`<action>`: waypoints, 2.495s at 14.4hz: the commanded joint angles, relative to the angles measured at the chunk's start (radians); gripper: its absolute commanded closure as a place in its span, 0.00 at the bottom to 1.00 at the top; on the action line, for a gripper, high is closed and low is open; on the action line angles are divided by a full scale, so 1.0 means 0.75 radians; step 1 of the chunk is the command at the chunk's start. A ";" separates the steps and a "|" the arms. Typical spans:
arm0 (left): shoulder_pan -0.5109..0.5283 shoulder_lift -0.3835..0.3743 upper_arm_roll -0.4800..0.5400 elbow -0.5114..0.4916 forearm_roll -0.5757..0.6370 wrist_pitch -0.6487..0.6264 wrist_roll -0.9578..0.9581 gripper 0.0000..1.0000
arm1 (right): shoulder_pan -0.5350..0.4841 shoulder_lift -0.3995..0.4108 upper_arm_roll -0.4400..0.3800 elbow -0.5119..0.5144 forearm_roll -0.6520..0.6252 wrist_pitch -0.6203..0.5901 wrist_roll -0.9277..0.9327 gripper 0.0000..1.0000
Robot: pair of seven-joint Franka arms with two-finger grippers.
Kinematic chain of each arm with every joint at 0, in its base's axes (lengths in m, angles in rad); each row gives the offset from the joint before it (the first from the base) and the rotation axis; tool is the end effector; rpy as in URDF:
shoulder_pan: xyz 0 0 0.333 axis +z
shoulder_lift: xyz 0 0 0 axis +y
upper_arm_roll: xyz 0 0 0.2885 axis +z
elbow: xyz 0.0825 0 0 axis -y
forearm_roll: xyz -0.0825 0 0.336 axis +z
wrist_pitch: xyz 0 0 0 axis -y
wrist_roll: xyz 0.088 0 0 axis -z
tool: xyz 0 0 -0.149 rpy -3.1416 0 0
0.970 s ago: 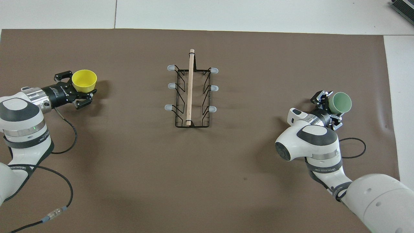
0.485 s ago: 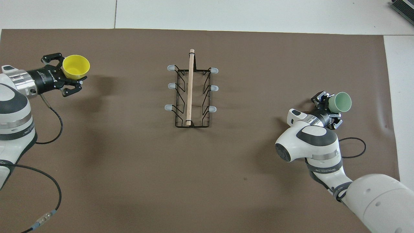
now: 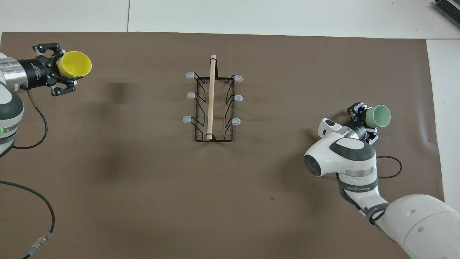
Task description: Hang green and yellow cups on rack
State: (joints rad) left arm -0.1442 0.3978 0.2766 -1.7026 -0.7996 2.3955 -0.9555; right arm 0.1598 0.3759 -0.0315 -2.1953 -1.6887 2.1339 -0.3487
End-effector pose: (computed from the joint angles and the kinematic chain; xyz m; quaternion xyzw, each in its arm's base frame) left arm 0.6514 0.0430 0.3670 0.6774 0.6720 0.0358 0.2971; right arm 0.5304 -0.0110 0.2093 0.5021 0.6639 -0.2044 0.5151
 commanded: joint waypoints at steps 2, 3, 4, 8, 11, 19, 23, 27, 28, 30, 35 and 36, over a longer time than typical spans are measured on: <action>-0.029 0.073 -0.078 0.106 0.339 0.225 -0.025 1.00 | -0.002 -0.049 0.013 0.027 0.185 0.014 -0.022 1.00; -0.031 0.067 -0.101 0.104 0.453 0.280 -0.015 1.00 | -0.002 -0.063 0.015 0.035 0.255 0.026 -0.036 1.00; -0.029 0.055 -0.119 0.096 0.568 0.277 -0.008 1.00 | -0.004 -0.082 0.026 0.043 0.324 0.043 -0.060 1.00; -0.025 -0.005 -0.221 0.061 0.936 0.273 0.020 1.00 | -0.003 -0.206 0.032 0.049 0.606 0.141 -0.138 1.00; -0.018 -0.076 -0.305 -0.010 1.072 0.273 0.146 1.00 | 0.008 -0.309 0.126 0.053 0.946 0.131 -0.244 1.00; -0.018 -0.240 -0.506 -0.174 1.452 0.287 0.159 1.00 | 0.008 -0.527 0.247 0.098 1.833 0.123 -0.251 1.00; -0.018 -0.289 -0.622 -0.278 1.875 0.299 -0.187 1.00 | 0.032 -0.597 0.257 0.119 1.984 0.108 -0.255 1.00; -0.016 -0.358 -0.747 -0.419 2.195 0.299 -0.574 1.00 | 0.022 -0.658 0.251 0.150 2.242 0.133 -0.471 1.00; -0.016 -0.367 -0.774 -0.434 2.238 0.297 -0.630 1.00 | 0.012 -0.663 0.247 0.150 2.397 0.141 -0.632 1.00; -0.014 -0.383 -0.823 -0.462 2.332 0.297 -0.760 1.00 | -0.051 -0.665 0.222 0.154 2.755 0.141 -0.975 1.00; -0.014 -0.434 -0.903 -0.561 2.359 0.281 -0.867 1.00 | -0.184 -0.671 0.218 0.152 3.128 0.112 -1.402 1.00; -0.014 -0.432 -0.915 -0.561 2.359 0.281 -0.896 0.79 | -0.197 -0.675 0.218 0.152 3.218 0.098 -1.481 1.00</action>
State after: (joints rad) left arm -0.1634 0.1158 -0.3978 -2.0808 0.9463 2.5982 -1.5737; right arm 0.0319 -0.1163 0.1212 -2.0774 0.6302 2.2284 -1.3703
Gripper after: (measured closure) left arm 0.344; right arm 0.339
